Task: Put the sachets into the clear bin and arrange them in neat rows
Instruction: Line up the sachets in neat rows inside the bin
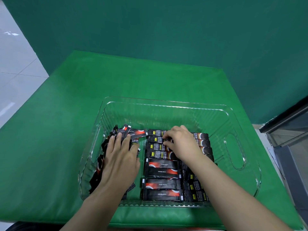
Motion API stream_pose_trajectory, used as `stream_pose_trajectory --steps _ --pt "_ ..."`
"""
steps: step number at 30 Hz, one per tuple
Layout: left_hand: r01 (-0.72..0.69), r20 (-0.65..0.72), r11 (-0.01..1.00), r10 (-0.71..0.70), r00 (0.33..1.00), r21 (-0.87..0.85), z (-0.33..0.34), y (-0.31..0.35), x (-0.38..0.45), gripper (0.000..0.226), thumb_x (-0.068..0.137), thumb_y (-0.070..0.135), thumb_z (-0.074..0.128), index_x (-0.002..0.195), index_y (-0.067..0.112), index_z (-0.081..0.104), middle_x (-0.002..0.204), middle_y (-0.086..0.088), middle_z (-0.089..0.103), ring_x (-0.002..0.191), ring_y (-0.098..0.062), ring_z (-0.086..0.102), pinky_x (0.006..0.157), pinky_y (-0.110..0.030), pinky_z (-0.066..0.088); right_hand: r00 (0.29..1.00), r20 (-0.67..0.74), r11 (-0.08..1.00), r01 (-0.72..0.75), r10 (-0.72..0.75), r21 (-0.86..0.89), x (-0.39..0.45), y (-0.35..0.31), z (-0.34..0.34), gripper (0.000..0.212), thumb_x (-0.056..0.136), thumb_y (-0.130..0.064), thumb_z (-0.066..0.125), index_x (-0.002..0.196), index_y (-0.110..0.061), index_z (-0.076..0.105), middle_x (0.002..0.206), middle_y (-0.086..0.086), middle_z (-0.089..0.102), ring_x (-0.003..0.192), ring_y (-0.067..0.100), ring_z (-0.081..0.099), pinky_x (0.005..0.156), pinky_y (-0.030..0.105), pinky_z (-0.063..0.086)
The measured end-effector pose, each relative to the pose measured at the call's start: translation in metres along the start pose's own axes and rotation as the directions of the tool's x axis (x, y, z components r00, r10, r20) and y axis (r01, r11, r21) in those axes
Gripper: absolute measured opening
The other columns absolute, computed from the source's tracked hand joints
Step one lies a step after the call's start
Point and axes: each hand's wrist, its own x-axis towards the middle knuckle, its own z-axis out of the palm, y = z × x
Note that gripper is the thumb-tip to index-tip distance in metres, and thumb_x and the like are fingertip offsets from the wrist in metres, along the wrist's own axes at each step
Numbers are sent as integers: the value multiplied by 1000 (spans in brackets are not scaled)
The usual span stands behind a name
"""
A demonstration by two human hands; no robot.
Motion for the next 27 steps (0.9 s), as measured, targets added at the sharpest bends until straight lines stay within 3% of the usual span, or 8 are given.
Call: stream_pose_trajectory --steps 10,18,27 --pt "4 -4 1000 -4 1000 1 -1 1 -1 40 59 28 85 95 13 75 115 -21 66 116 -41 57 104 -55 35 997 1 996 71 -71 45 5 6 5 18 87 -34 65 103 -27 70 106 -8 65 92 14 40 85 33 40" --pt "9 5 1000 -9 1000 -2 -2 1 -1 40 58 28 86 94 13 75 115 -21 66 116 -41 57 104 -55 36 990 54 989 125 -130 83 6 12 1 24 84 -34 67 106 -27 69 110 -11 65 92 12 39 83 32 37" --pt "15 6 1000 -15 1000 -14 -2 1 -1 41 61 30 85 96 13 74 117 -21 65 117 -41 56 105 -55 35 990 -10 987 140 -139 83 9 5 0 21 86 -32 65 105 -24 70 108 -8 66 89 11 37 83 32 38"
